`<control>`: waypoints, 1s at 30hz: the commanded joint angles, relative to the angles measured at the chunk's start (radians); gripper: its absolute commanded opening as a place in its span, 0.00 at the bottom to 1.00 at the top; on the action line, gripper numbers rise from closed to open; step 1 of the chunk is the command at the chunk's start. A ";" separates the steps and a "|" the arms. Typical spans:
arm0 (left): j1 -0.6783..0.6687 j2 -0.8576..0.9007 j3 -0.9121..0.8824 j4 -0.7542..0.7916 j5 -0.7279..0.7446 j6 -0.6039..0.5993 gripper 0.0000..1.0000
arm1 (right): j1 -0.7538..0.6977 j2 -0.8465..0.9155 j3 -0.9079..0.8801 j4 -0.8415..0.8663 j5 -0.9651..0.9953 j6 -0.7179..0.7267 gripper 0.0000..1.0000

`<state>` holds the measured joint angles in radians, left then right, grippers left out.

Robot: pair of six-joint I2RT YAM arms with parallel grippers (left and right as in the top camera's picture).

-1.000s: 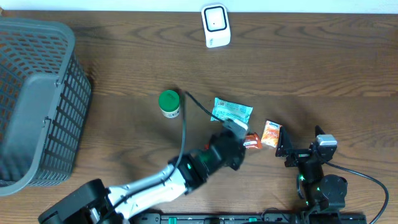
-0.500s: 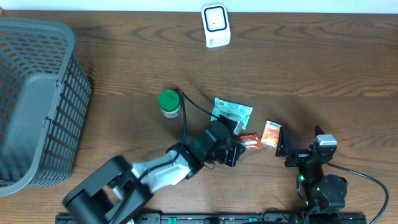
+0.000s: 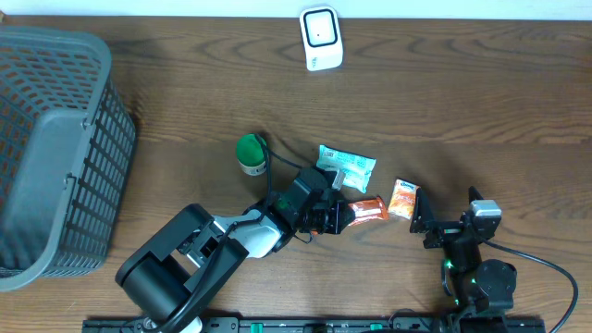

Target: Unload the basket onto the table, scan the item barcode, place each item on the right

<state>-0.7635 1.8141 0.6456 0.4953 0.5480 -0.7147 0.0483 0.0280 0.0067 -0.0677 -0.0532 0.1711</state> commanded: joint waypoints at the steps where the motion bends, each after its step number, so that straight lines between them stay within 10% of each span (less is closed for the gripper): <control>1: 0.008 0.038 0.000 -0.025 0.009 -0.079 0.07 | 0.006 -0.002 -0.001 -0.003 -0.005 -0.015 0.99; 11: 0.033 0.070 0.000 0.017 0.026 -0.122 0.07 | 0.006 -0.002 -0.001 -0.003 -0.005 -0.015 0.99; 30: -0.040 -0.502 0.001 -0.090 -0.193 0.291 0.07 | 0.006 -0.002 -0.001 -0.003 -0.005 -0.015 0.99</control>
<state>-0.8066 1.4258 0.6453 0.4389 0.4728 -0.5541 0.0483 0.0280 0.0067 -0.0677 -0.0532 0.1711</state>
